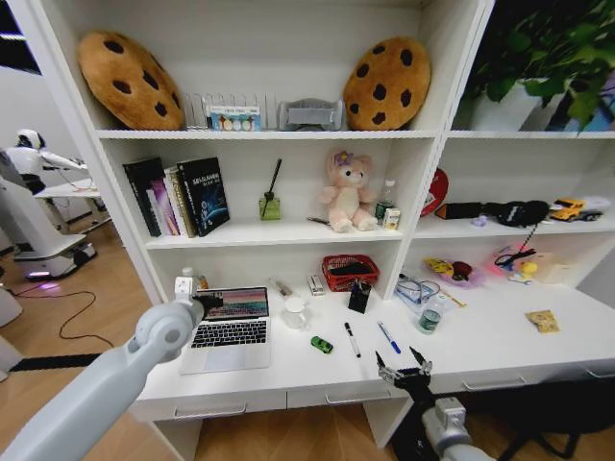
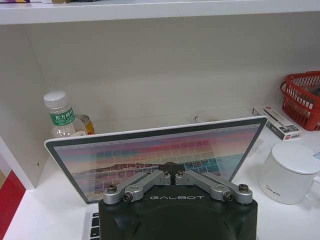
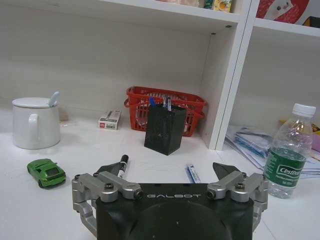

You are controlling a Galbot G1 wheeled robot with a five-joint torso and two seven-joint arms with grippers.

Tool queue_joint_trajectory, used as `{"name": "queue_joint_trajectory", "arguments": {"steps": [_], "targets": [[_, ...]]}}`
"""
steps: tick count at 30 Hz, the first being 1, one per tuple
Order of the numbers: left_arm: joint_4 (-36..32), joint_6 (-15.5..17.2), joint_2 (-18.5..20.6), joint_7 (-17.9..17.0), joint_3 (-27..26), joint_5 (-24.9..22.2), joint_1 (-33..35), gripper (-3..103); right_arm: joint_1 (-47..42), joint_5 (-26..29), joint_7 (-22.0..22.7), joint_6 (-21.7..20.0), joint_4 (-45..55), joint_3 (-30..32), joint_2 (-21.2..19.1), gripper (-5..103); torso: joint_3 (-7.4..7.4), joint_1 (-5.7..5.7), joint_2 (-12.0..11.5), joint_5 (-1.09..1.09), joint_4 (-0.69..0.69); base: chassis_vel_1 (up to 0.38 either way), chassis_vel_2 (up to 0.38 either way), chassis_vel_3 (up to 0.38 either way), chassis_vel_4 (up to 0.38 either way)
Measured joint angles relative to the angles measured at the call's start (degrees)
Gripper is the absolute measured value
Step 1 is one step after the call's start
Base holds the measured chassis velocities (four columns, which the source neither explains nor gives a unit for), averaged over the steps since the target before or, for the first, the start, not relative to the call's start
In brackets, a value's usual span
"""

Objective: Organize the objects on the table.

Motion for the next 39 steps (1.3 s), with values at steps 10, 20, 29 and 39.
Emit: {"name": "queue_joint_trajectory", "arguments": {"steps": [10, 20, 29, 39], "targets": [[3.46, -1.70, -1.44, 5.86, 0.28, 4.77, -7.01, 0, 0.26, -0.34, -0.05, 0.01, -0.07, -0.47, 0.32, 100, 0.00, 0.01, 0.00, 0.03, -0.04, 0.000, 0.000, 0.000, 0.000], [12.25, -1.67, -7.41, 8.58, 7.82, 8.89, -13.94, 0, -0.18, -0.25, -0.06, 0.46, -1.06, 0.45, 0.71, 100, 0.01, 0.01, -0.01, 0.02, -0.04, 0.000, 0.000, 0.000, 0.000], [9.61, -0.35, -5.12, 7.28, 5.71, 9.10, -9.49, 0, 0.63, 1.65, -0.09, -0.11, -2.65, -0.87, 0.79, 100, 0.01, 0.01, 0.00, 0.03, -0.01, 0.000, 0.000, 0.000, 0.000], [1.28, -0.32, -1.05, 7.02, -2.10, 8.96, 4.13, 0, 0.26, 1.67, -0.33, -0.05, -4.04, -1.64, 0.98, 100, 0.00, 0.01, 0.00, 0.01, -0.03, 0.000, 0.000, 0.000, 0.000]]}}
